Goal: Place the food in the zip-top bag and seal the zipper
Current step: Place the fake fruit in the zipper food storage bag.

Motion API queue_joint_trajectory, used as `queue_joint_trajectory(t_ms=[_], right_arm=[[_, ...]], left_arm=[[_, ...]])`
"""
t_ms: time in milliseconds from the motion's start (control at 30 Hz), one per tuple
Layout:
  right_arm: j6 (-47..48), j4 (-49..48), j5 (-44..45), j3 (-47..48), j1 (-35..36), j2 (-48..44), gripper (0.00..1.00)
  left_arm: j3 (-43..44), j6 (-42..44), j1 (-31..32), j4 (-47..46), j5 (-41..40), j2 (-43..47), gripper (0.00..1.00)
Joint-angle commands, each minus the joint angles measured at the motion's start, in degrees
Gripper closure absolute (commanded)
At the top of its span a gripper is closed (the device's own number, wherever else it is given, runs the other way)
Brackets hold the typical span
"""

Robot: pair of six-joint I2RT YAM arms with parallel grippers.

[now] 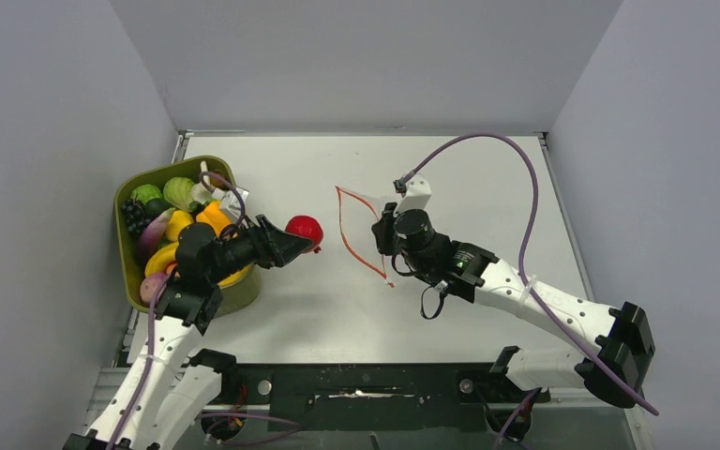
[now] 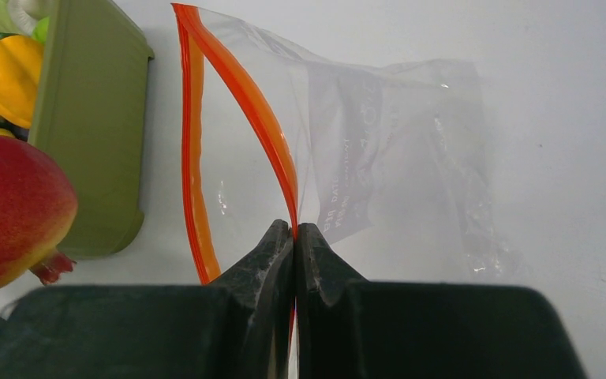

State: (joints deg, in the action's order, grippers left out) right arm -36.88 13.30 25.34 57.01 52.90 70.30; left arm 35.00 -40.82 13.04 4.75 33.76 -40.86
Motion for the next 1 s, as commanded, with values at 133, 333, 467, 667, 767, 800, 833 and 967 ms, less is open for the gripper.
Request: queue_joint_trajectory(t_ms=[133,333,467,667,767,800,833,967], right_arm=[[1.1,-7.9,-4.9,2.0,-0.3,-1.3,1.0],[0.5,-9.2,-7.1,2.0,-0.1,-0.3,1.0],[0.1,-9.8,-7.8,1.4,0.1,-0.3,1.0],[0.8,-12.0,-10.4,0.1,0.3,-0.8,1.0],[1.3,-13.2,-12.1,-0.4,0.4,-0.7,1.0],[1.4,-13.6,-12.7,-0.5,0.4,-0.5,1.0],[1.4,-14.2,-13.3,-0.8,0.4,-0.5,1.0],[1.8,-16.6,-14.2,-2.6,0.7,-0.8,1.0]], left_arm=[[2.4,-7.0,8.3,-14.5,1.3,-5.5,0.6],[2.4,-7.9,14.4,-19.7,-2.3,-9.6,0.61],[1.7,-8.0,16.1,-21.9,-4.0,-11.5,0.61],[1.2,-5.6,16.3,-17.2,-9.6,-12.7,0.6],[2.4,-3.3,16.3,-10.8,-13.4,-13.3,0.6],[2.4,-2.8,16.3,-9.7,-14.5,-13.3,0.6],[3.7,-2.7,16.3,-9.1,-15.3,-13.5,0.6],[3.5,-3.5,16.3,-9.4,-15.5,-14.0,0.57]])
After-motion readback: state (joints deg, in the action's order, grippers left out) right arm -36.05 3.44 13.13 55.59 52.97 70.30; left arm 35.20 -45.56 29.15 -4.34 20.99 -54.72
